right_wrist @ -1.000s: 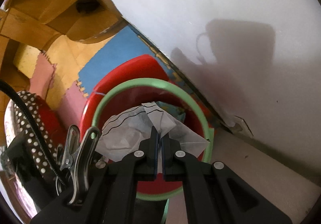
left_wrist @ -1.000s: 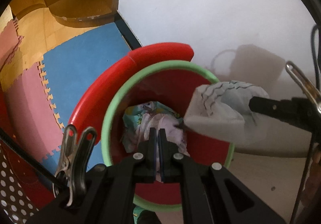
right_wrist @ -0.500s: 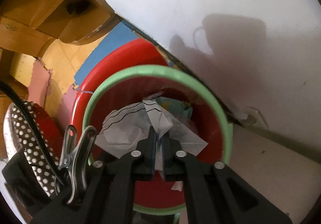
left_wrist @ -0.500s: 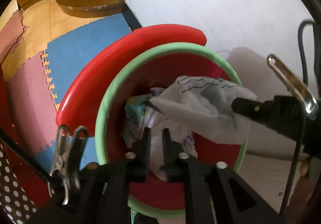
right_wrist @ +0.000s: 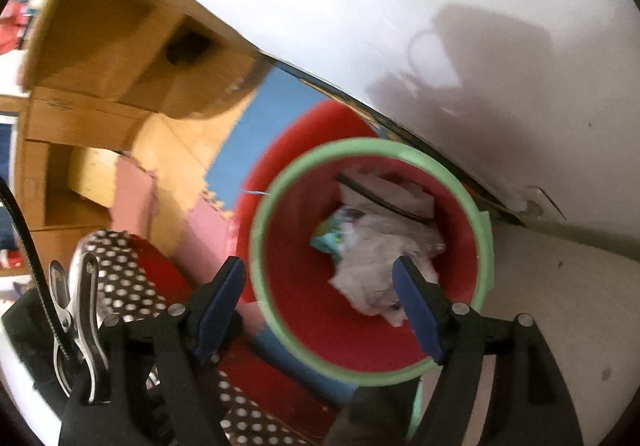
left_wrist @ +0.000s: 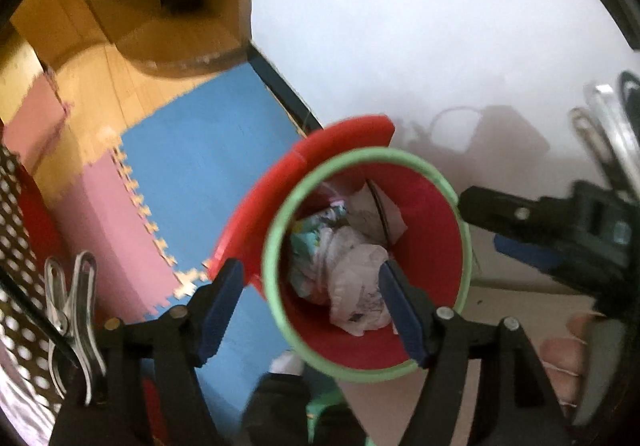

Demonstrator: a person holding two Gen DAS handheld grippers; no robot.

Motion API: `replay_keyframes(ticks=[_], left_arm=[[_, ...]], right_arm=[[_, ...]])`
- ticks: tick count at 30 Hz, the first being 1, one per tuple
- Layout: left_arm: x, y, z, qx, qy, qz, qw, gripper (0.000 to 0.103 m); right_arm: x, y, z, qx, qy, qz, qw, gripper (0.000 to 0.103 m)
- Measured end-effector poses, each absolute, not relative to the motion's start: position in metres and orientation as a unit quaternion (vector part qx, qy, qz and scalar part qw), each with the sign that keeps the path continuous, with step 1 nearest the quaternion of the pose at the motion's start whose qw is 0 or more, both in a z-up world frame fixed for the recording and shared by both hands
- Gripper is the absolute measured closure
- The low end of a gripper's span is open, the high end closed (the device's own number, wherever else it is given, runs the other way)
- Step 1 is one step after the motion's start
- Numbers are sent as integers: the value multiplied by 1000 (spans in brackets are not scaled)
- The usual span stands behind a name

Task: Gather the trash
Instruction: 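Open the right gripper to drop the white bag into the bucket, then raise both tools from the bucket and move back over the table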

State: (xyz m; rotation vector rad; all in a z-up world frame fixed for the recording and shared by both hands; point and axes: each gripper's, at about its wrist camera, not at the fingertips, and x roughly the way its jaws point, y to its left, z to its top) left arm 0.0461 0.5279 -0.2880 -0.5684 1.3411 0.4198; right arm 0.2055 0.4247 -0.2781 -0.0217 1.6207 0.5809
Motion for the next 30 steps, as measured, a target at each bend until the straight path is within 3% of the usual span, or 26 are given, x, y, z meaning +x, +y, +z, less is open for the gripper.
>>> replay_keyframes(ticks=[12,30], left_arm=[[43,515,-178,-221,580,195,760,29],[20,401,-39,-186,554,152,797,29]], right_arm=[[172,425,-153,2,636,344,691,25],[130,279,-31,112,590,309,737,25]])
